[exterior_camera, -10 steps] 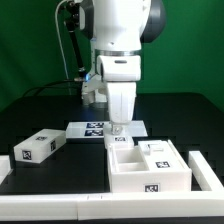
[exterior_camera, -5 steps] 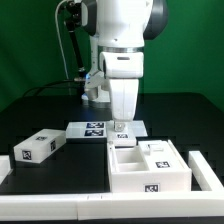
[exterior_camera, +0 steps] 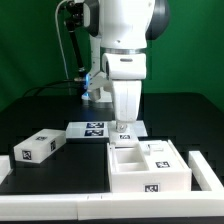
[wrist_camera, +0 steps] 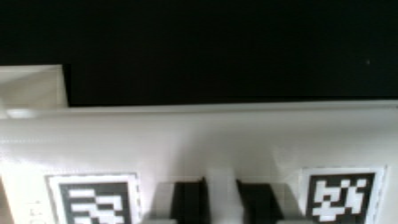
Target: Assemble cabinet
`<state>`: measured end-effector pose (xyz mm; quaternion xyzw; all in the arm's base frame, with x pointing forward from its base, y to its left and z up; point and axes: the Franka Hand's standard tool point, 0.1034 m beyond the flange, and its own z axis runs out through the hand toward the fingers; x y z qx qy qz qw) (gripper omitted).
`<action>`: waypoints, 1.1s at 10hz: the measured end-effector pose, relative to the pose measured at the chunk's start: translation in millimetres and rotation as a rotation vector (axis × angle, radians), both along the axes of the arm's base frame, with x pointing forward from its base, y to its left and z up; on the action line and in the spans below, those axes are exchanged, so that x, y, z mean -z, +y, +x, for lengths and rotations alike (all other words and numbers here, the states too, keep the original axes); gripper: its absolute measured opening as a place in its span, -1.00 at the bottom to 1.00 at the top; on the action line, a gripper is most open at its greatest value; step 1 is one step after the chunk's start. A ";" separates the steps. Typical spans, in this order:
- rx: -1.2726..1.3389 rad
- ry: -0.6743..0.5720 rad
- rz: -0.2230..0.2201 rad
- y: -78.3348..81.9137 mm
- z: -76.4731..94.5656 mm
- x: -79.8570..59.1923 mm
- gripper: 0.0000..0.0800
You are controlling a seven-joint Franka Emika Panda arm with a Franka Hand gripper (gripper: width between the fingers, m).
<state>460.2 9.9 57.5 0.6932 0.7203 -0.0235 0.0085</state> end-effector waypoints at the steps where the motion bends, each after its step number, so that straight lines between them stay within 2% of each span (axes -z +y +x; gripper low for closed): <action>1: 0.000 0.000 0.000 -0.1 0.0 0.0 -0.82; 4: -0.003 -0.012 0.009 -2.9 0.2 3.3 -0.82; 11: 0.001 -0.061 0.025 -0.1 3.4 0.8 -0.82</action>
Offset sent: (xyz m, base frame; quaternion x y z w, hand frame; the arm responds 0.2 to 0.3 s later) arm 0.0020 -0.0064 -0.0039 -0.0029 0.0060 -0.0201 0.9998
